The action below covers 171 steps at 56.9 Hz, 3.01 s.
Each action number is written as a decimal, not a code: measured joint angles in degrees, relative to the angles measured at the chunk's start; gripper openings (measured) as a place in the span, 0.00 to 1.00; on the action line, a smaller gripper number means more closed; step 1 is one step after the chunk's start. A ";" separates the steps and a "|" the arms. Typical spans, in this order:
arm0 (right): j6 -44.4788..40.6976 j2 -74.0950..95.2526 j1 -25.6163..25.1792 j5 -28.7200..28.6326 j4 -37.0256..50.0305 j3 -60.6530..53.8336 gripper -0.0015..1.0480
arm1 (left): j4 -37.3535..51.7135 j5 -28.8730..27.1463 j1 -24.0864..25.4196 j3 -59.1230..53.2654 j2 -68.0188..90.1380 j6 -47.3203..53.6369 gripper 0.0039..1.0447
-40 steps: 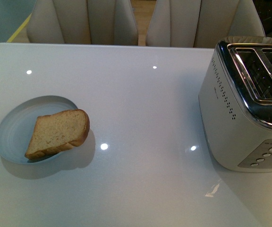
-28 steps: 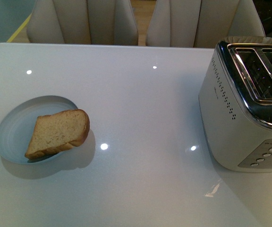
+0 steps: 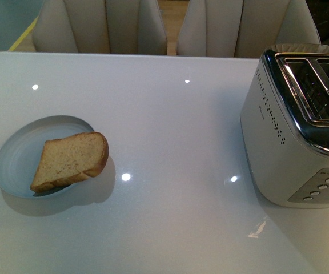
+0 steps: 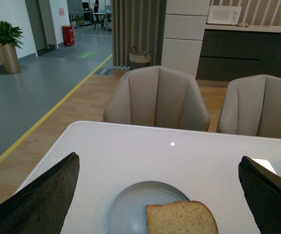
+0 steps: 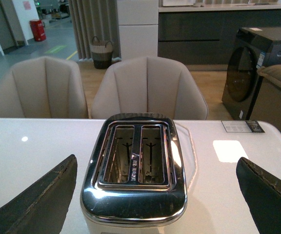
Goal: Left arm holds plate, right arm toasts bread
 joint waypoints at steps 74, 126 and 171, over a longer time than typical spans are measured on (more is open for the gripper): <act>0.00 -0.02 0.00 0.00 0.00 0.00 0.91 | 33.83 12.61 18.38 37.05 122.84 -14.36 0.93; 0.00 -0.02 0.00 0.00 0.00 0.00 0.91 | 31.45 11.93 12.09 46.14 132.30 -14.01 0.36; -0.02 -0.02 0.00 0.00 0.00 0.00 0.91 | 36.09 16.66 14.47 37.46 128.10 -22.12 0.03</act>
